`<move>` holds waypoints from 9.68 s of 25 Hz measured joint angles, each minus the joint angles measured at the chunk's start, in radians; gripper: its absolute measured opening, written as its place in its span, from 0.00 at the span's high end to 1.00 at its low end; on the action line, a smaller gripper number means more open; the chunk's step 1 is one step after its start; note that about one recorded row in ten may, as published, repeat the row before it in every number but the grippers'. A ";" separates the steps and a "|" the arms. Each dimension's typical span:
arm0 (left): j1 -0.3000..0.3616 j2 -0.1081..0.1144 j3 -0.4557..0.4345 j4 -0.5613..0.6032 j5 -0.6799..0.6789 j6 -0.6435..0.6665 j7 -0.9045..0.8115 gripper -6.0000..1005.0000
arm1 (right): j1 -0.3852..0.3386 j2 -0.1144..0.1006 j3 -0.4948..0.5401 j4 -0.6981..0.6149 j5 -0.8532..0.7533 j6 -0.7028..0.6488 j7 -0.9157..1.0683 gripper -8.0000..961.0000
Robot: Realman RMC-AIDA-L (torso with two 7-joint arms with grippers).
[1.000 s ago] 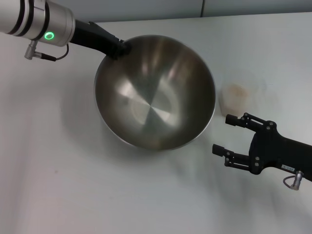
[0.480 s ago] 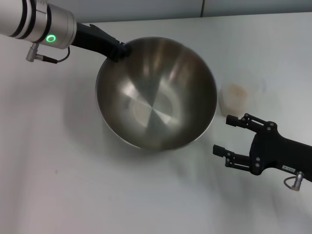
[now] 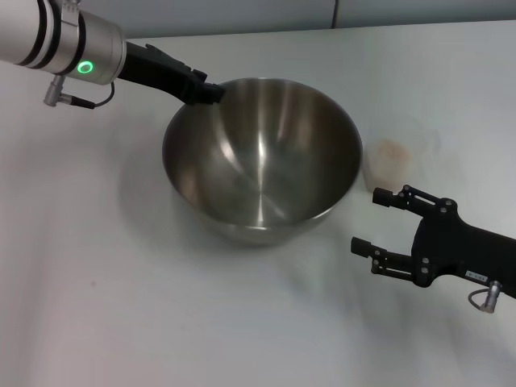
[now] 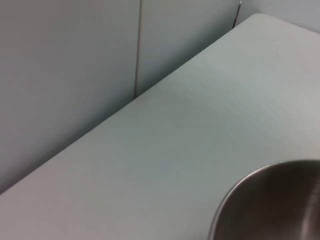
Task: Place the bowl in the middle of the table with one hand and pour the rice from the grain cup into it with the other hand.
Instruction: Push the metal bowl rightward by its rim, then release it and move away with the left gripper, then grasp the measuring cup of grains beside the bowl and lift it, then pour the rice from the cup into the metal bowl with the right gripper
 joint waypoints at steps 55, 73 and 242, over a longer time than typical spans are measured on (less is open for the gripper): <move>0.623 0.079 -0.042 -0.144 -0.828 0.505 0.830 0.13 | 0.002 -0.001 0.002 -0.001 0.021 0.007 0.000 0.14; 0.736 0.057 -0.115 -0.286 -0.828 0.638 1.149 0.13 | -0.007 0.000 0.002 -0.002 0.026 0.005 -0.002 0.14; 0.785 0.017 -0.191 -0.337 -0.790 0.581 1.363 0.13 | 0.142 0.006 -0.021 0.182 0.630 0.138 -0.103 0.96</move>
